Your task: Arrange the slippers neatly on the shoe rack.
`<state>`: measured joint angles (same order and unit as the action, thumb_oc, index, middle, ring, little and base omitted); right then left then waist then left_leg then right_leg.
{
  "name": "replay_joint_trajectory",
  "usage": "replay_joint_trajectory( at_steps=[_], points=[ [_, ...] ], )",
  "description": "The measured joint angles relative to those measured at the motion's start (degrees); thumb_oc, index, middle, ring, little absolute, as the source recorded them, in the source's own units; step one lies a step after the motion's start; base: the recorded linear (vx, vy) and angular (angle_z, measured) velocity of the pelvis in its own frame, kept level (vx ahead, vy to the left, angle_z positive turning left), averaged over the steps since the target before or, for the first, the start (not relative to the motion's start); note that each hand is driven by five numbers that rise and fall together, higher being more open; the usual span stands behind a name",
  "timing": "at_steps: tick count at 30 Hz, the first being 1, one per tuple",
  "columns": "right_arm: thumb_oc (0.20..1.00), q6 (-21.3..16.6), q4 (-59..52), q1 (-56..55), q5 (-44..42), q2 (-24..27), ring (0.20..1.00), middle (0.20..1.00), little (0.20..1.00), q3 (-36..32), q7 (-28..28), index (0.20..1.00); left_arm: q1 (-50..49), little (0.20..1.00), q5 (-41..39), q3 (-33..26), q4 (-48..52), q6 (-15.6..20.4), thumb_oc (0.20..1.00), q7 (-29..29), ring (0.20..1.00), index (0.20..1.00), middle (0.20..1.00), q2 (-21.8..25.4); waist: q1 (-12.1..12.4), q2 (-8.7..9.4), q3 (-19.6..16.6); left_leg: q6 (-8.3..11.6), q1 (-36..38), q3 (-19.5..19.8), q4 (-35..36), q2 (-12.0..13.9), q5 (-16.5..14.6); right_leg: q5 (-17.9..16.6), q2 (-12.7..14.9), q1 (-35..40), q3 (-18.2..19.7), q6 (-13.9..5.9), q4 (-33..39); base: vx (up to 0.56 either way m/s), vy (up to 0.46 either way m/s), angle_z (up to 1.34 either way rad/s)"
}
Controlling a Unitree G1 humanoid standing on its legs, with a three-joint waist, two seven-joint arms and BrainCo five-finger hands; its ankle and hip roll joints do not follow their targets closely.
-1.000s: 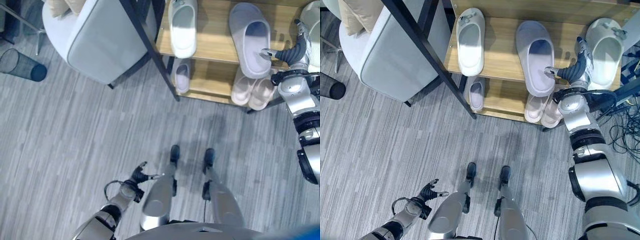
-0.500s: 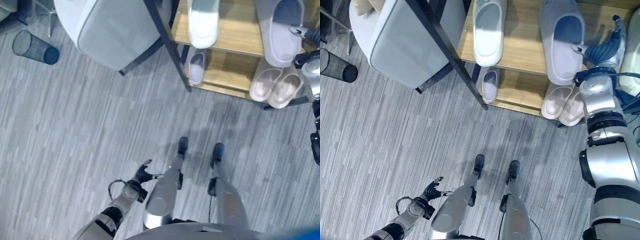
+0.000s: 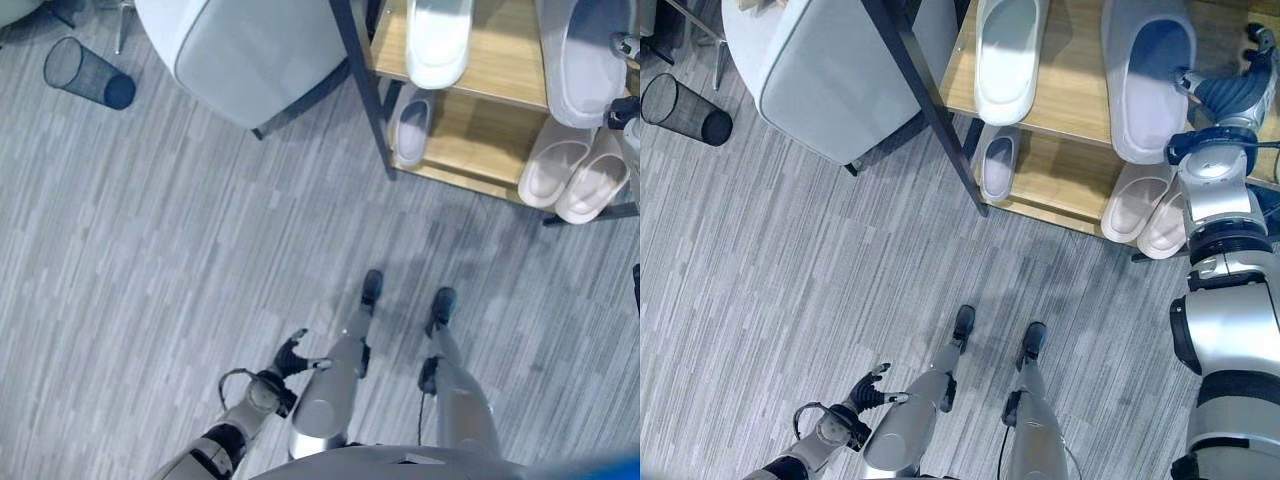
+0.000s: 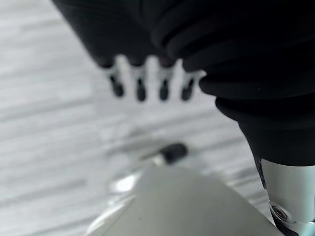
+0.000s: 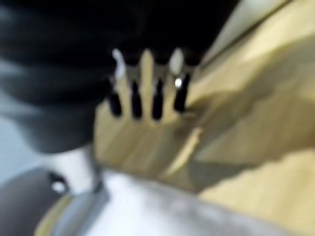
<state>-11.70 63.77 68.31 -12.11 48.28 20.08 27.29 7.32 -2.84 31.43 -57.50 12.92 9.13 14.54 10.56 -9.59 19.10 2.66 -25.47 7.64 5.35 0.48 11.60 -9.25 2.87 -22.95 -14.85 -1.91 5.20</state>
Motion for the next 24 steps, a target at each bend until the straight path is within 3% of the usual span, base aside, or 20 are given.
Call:
replay_joint_trajectory(
  at_steps=[9, 15, 18, 24],
  points=[
    [0.200, 0.06, -2.30, -2.13, 0.25, -0.02, 0.200, 0.200, 0.200, -0.63, 0.96, 0.200, 0.31, 1.000, -0.36, 0.04, 0.22, -0.05, 1.000, 0.12, 1.000, 1.000, 1.000, 0.00, -0.01, 0.55, -0.75, 0.14, -1.30, 0.85, 0.00, -0.73, 0.54, -0.45, 0.68, -0.85, -0.34, -0.63, 0.00, 0.00, 0.013, 0.05],
    [0.200, 0.30, -11.57, -10.13, 3.67, -0.03, 0.200, 0.200, 0.200, -8.99, 6.71, 0.200, 0.89, 1.000, -0.34, -0.08, 0.54, -0.12, 1.000, 1.26, 1.000, 1.000, 1.000, 0.01, -0.29, 1.28, -0.45, -0.33, -1.44, 1.17, -0.01, -1.26, 0.89, -0.51, 1.13, -0.79, -0.67, -0.73, 0.00, 0.00, 0.015, 0.05],
    [0.200, 0.41, -17.97, -17.19, 4.61, -0.96, 0.200, 0.200, 0.200, -17.31, 10.60, 0.200, 1.14, 1.000, -0.32, -0.81, 0.46, -0.26, 1.000, 1.56, 1.000, 1.000, 1.000, 0.04, -0.56, 2.37, 0.21, -0.42, -1.39, 1.48, -0.01, -1.53, 0.95, -0.51, 1.25, -0.57, -0.91, -0.80, 0.00, -0.01, 0.017, 0.05],
    [0.200, 0.43, -23.26, -22.59, 5.72, -5.51, 0.200, 0.200, 0.200, -22.63, 13.91, 0.200, 1.64, 1.000, -0.24, -3.20, -0.09, -1.02, 1.000, 2.47, 1.000, 1.000, 1.000, 0.40, -2.03, 4.99, 1.85, -0.60, -0.35, 0.84, -0.01, -1.49, 1.05, -0.64, 1.32, 0.17, -0.35, -0.99, 0.01, -0.01, 0.015, -0.04]
  ],
)
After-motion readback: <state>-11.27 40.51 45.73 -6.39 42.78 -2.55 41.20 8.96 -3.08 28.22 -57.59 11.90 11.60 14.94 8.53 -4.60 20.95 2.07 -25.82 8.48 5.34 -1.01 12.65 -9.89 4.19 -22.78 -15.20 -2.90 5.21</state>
